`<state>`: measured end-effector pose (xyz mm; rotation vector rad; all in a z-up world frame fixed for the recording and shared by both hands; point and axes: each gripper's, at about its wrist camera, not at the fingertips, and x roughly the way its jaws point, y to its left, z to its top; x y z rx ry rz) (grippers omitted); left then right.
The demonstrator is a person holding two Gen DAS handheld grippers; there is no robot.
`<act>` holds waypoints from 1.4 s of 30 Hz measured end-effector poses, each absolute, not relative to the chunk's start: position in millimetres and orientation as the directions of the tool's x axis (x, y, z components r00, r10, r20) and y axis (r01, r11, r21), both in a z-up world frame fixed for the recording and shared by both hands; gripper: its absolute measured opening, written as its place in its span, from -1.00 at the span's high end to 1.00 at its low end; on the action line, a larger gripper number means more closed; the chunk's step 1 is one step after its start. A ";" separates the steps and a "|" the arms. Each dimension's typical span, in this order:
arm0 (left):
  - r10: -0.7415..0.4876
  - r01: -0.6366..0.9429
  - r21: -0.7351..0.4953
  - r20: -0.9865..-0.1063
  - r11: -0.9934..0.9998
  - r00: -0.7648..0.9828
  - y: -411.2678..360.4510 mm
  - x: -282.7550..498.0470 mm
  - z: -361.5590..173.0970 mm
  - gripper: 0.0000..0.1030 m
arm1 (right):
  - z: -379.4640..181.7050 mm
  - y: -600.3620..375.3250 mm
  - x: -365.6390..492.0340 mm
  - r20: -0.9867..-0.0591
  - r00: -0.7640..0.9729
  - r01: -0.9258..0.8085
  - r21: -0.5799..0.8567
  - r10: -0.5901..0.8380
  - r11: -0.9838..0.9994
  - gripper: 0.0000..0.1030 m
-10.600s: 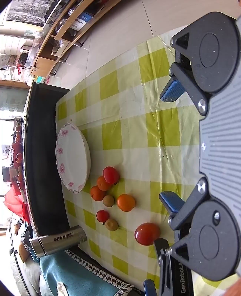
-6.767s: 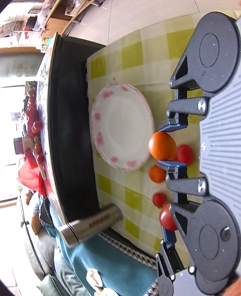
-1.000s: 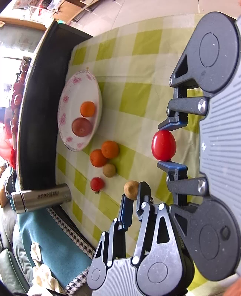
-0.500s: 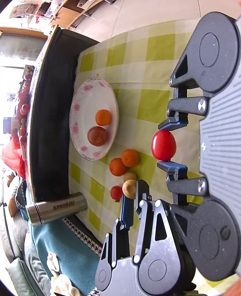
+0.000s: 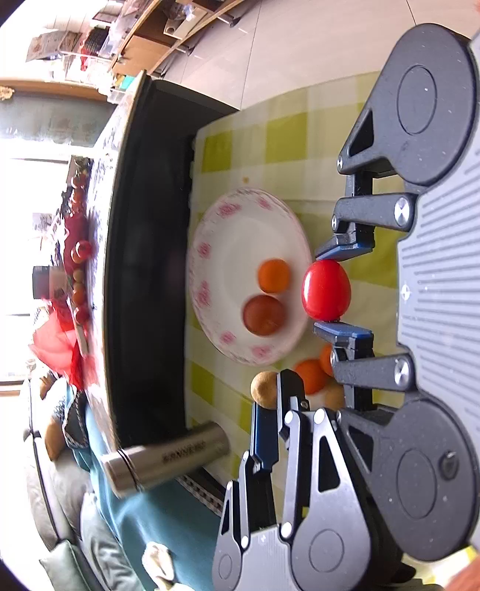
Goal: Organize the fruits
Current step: 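Carry the brown fruit and cherry tomato with both grippers toward the bowl, then open both grippers above the bowl to drop the brown fruit and cherry tomato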
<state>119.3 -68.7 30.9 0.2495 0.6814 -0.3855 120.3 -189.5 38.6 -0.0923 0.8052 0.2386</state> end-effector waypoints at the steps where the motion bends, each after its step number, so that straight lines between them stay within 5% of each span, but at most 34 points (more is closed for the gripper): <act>1: -0.265 0.426 0.102 -0.649 0.899 0.713 -70.3 123.2 32.4 0.39 | 39.3 -190.6 124.7 -0.721 0.671 -0.239 0.007 0.170 0.971 0.21; 42: -0.213 0.373 0.094 -0.682 0.923 0.699 -84.6 222.4 -1.9 0.40 | -2.3 -196.5 227.8 -0.733 0.671 -0.223 -0.055 0.113 0.973 0.20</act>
